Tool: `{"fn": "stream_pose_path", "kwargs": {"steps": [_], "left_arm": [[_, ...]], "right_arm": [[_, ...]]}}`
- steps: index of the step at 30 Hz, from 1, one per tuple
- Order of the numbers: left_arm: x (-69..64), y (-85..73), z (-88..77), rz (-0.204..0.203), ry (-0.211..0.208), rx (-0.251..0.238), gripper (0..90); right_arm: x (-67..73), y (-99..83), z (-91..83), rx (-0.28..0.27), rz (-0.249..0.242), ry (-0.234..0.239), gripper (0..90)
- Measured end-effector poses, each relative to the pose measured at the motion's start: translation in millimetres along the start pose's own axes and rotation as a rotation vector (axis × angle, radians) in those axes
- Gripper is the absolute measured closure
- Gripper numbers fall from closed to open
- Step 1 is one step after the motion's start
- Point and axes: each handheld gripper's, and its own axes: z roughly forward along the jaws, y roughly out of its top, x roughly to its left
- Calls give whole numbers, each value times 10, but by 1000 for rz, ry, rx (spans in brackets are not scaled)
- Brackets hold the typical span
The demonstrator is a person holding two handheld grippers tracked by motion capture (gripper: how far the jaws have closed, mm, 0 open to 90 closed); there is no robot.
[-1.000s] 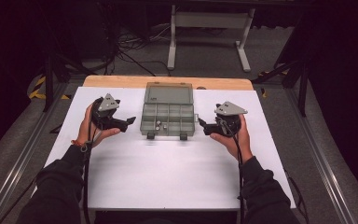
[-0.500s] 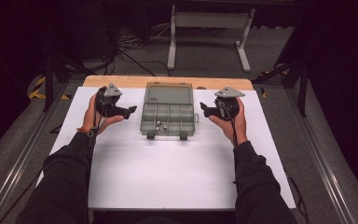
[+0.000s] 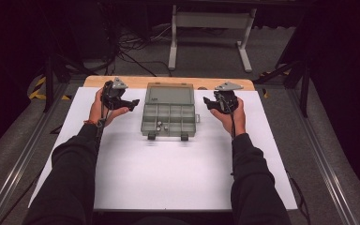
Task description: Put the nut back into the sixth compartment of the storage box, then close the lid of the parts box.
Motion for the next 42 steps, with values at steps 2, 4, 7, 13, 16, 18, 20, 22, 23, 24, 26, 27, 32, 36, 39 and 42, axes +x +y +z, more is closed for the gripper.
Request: {"fn": "stream_pose_path", "kwargs": {"steps": [2, 4, 7, 13, 16, 18, 20, 22, 23, 24, 26, 27, 32, 36, 39, 42], "left_arm": [[22, 5, 73, -6, -4, 18, 276], [41, 6, 150, -20, -3, 38, 353], [48, 2, 212, -22, -5, 49, 463], [28, -9, 425, -11, -5, 123, 739], [13, -9, 503, -10, -6, 149, 808], [1, 8, 562, -3, -6, 167, 822], [-19, 31, 617, 0, 6, 186, 822], [-45, 59, 700, 2, 7, 195, 822], [-45, 59, 700, 2, 7, 195, 820], [-69, 71, 750, 5, -2, 200, 820], [-107, 81, 810, 23, -8, 210, 819], [-119, 89, 822, 19, 1, 207, 829], [-103, 109, 856, 13, -1, 205, 829], [-104, 116, 878, 18, 6, 198, 831], [-113, 119, 901, 6, 13, 189, 840], [-116, 132, 915, -3, 19, 189, 841]], "right_arm": [[-30, -7, 57, 4, 0, 12, 582], [-63, -21, 128, 26, 3, 18, 669], [-100, -51, 222, 57, 13, 24, 770], [-113, -89, 390, 102, -1, 37, 900], [-83, -90, 507, 151, -32, 32, 900], [-76, -81, 572, 163, -24, 39, 900], [-67, -77, 609, 171, -25, 42, 900], [-31, -82, 727, 210, -48, 38, 900], [-31, -82, 727, 210, -48, 38, 900], [-19, -90, 762, 224, -61, 26, 900], [8, -115, 831, 248, -73, 33, 900], [18, -122, 849, 252, -78, 33, 900], [64, -68, 909, 263, -109, 50, 900], [101, -20, 958, 278, -140, 66, 900], [98, -12, 981, 274, -136, 70, 900], [86, -29, 993, 252, -115, 72, 900]]}}
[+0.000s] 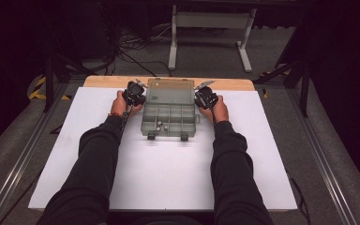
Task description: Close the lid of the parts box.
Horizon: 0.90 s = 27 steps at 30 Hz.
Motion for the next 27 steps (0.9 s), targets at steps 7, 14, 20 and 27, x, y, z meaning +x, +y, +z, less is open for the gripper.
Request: {"fn": "stream_pose_path", "kwargs": {"steps": [7, 14, 20, 27], "left_arm": [[10, 13, -2, -45, 1, -14, 829], [27, 33, -64, -64, -6, -73, 824], [46, 56, -132, -69, 10, -116, 807], [89, 87, -203, -75, 29, -154, 797]], "right_arm": [[23, -6, 9, -25, 14, -23, 900], [9, -6, -51, -108, 40, -42, 900], [5, 44, -132, -158, 20, -57, 900], [23, 89, -155, -175, -7, -69, 900]]}}
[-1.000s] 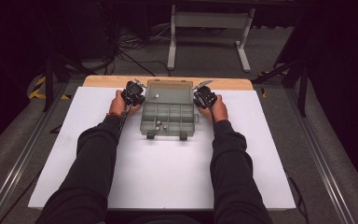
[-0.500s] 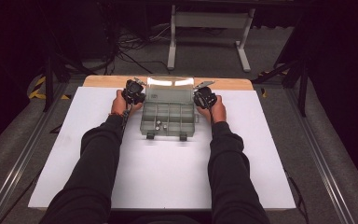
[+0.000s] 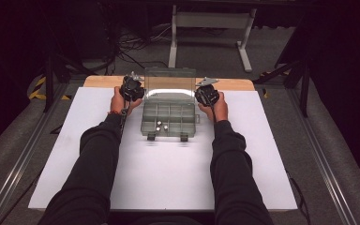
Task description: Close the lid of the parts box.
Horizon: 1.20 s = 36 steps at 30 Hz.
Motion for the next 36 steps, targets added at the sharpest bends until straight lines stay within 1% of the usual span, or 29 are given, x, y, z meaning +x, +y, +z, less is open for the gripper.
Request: {"fn": "stream_pose_path", "kwargs": {"steps": [4, 5, 6, 8, 10, 12, 15, 16, 18, 19, 20, 22, 23, 25, 27, 28, 29, 32, 35, 36], "left_arm": [[10, 39, -33, -2, 2, -19, 790], [3, 50, -39, 0, -1, -31, 790], [1, 59, -47, 7, 7, -31, 788], [-5, 61, -51, 2, 5, -37, 788], [-7, 69, -70, 8, 4, -45, 783], [-2, 83, -104, 5, 2, -58, 774], [-18, 128, -182, 18, 10, -71, 777], [-16, 136, -205, 18, 7, -76, 779], [-17, 143, -224, 18, 4, -80, 779], [-19, 150, -246, 20, 4, -83, 786], [-30, 166, -291, 19, -5, -93, 801], [-36, 175, -312, 21, -5, -96, 821], [-49, 192, -345, 36, -8, -97, 836], [-55, 198, -363, 34, -15, -100, 861], [-64, 211, -399, 43, -27, -95, 877], [-75, 216, -419, 53, -29, -90, 893], [-83, 217, -451, 56, -40, -99, 894], [-86, 219, -493, 60, -48, -103, 895], [-100, 230, -549, 74, -42, -102, 896], [-106, 233, -563, 77, -40, -103, 896]], "right_arm": [[1, 10, -3, -11, 1, 0, 900], [-7, 13, -16, -23, 2, 0, 899], [-12, 19, -26, -29, 5, -3, 899], [-14, 30, -36, -34, 3, -2, 899], [-16, 52, -67, -50, -9, -12, 899], [-28, 74, -106, -75, -9, -10, 899], [-26, 114, -157, -82, -27, -16, 898], [-25, 119, -170, -83, -27, -18, 898], [-28, 137, -203, -104, -17, -12, 897], [-27, 148, -221, -103, -24, -16, 897], [-22, 162, -241, -109, -26, -15, 898], [-14, 183, -287, -127, -12, -11, 900], [-5, 188, -305, -134, -6, -8, 900], [10, 200, -348, -146, -2, -6, 900], [15, 205, -369, -148, -5, -5, 900], [17, 208, -414, -156, -1, -1, 900], [19, 209, -428, -158, 1, 3, 900], [24, 215, -469, -168, 7, 13, 900], [37, 227, -513, -166, 4, 22, 900], [44, 231, -543, -173, 17, 34, 900]]}}
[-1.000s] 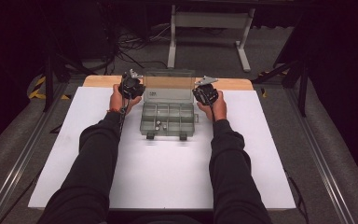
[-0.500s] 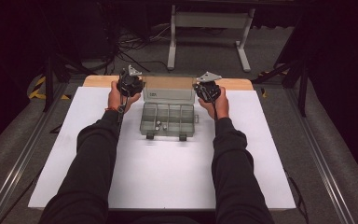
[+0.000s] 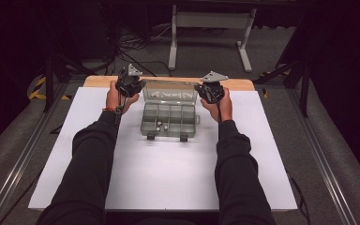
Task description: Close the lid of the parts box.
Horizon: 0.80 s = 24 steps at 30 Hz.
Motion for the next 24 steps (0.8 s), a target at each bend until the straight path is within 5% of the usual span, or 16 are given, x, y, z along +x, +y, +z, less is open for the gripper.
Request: {"fn": "stream_pose_path", "kwargs": {"steps": [24], "left_arm": [[-169, -53, -273, 83, 32, 8, 897]], "right_arm": [[167, -16, -219, -6, -5, -10, 900]]}}
